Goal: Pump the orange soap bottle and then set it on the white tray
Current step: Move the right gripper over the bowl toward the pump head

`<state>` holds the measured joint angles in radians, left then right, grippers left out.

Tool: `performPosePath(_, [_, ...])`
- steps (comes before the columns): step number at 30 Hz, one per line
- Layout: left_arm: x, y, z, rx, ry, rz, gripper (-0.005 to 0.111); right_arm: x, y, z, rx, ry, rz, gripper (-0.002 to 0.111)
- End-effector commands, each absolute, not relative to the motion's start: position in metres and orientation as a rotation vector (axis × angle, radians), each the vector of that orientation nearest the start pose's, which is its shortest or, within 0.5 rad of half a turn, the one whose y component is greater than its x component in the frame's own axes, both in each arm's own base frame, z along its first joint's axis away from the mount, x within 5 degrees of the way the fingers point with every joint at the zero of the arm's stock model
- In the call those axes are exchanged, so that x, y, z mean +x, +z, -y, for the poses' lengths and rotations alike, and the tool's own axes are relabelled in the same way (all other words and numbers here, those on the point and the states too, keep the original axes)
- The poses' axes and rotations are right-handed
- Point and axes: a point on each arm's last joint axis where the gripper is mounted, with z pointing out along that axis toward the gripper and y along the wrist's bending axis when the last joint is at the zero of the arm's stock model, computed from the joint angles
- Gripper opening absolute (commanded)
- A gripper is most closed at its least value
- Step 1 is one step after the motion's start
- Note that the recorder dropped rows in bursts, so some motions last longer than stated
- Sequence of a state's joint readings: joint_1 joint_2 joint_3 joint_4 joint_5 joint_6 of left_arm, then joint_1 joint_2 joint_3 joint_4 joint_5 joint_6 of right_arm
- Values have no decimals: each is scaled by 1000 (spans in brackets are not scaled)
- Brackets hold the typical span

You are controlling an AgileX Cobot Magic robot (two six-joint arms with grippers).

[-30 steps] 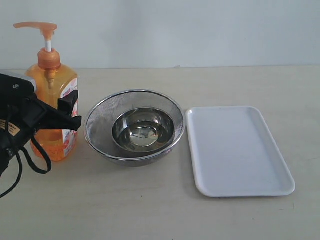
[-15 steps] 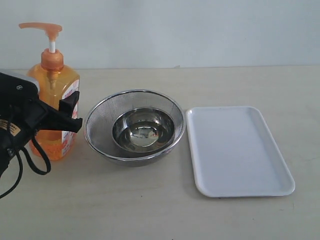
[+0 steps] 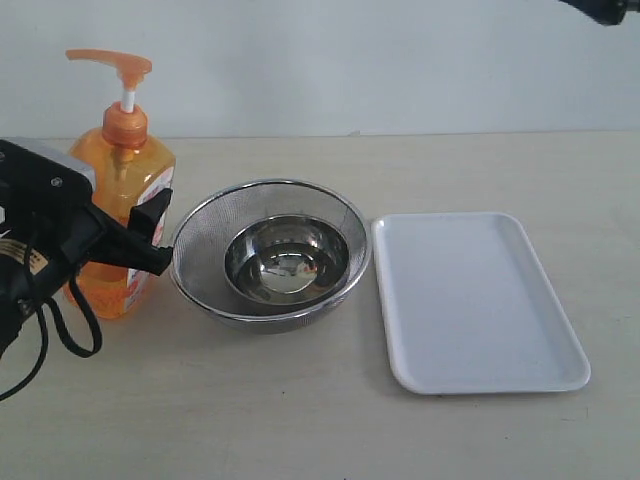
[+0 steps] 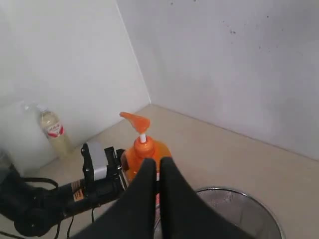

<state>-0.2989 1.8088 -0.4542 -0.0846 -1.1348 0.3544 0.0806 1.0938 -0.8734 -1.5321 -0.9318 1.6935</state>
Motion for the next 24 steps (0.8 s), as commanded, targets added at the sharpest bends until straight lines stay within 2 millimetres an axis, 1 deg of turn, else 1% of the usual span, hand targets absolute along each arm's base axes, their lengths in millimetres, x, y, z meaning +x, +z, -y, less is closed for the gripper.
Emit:
performPosePath(1, [282,154,81,474,80,-1567,5,224,370,-93,-675,995,-1645,0])
performPosePath(3, [282,154,81,481,87,-1565,5,231,367,-94,-655,1020,-1681,0])
performPosePath(5, [282,154,81,497,103,-1560,5,236,364,-99,-701,1014,-1704,0])
performPosePath(7, [281,153,81,512,113,-1567,5,239,365,-108,-742,1030,-1722,0])
performPosePath(9, [281,153,81,514,115,-1567,5,243,368,-120,-756,1075,-1728,0])
performPosePath(13, [281,153,82,521,119,-1565,5,252,373,-154,-831,1132,-1767,0])
performPosePath(17, [283,154,83,536,118,-1562,5,262,376,-184,-866,1250,-1787,0])
performPosePath(21, [283,154,83,544,117,-1559,5,272,380,-199,-910,1279,-1762,0])
performPosePath(24, [283,154,83,544,117,-1559,5,277,373,-215,-972,1319,-1760,0])
